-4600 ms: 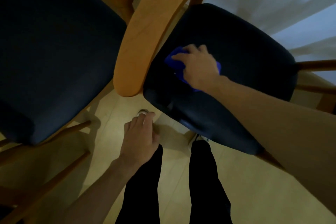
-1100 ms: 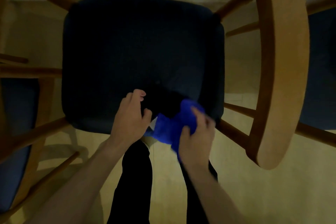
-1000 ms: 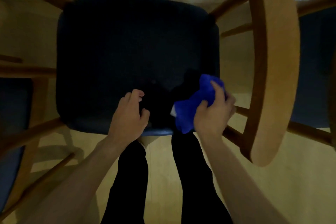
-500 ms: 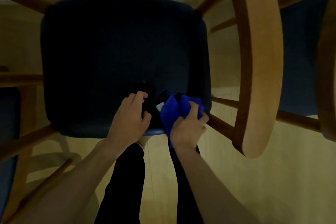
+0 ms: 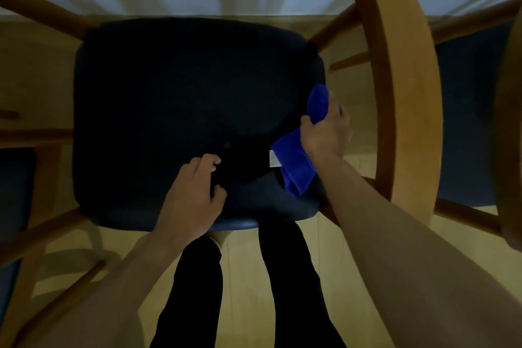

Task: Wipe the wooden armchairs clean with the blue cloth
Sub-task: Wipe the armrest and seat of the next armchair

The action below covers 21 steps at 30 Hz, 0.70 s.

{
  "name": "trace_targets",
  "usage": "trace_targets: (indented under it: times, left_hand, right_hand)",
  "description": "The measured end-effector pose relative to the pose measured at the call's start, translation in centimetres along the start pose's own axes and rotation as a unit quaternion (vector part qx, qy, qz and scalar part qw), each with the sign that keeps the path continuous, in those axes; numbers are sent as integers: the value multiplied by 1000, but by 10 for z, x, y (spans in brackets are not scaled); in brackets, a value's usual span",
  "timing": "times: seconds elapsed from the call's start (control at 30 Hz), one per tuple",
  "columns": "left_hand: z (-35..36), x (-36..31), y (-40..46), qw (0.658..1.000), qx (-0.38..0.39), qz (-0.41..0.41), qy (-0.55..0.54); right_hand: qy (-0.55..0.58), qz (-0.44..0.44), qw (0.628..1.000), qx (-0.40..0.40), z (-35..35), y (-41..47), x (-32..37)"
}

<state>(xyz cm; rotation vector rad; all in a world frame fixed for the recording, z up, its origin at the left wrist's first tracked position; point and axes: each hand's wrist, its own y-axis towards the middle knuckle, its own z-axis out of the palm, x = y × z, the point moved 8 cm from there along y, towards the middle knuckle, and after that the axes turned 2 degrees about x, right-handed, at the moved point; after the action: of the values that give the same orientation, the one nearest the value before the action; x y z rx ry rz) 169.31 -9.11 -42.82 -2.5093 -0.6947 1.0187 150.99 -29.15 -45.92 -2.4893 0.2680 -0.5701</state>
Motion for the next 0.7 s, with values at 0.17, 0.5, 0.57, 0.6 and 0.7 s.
trace_targets:
  times: [0.17, 0.5, 0.57, 0.6, 0.7]
  left_hand:
    - [0, 5, -5, 1000, -4, -9, -3]
    - [-15, 36, -13, 999, 7, -42, 14]
    - [-21, 47, -17, 998, 6, -56, 23]
    - [-24, 51, -20, 998, 6, -59, 26]
    - [-36, 61, -27, 996, 21, -70, 44]
  right_hand:
    - [-164, -167, 972, -22, 31, -50, 1]
    - [-34, -250, 967, -25, 20, -36, 51]
    - [-165, -257, 952, -8, 58, -58, 68]
    - [-205, -277, 939, 9, 77, -76, 70]
    - [-272, -359, 885, 117, 124, -138, 50]
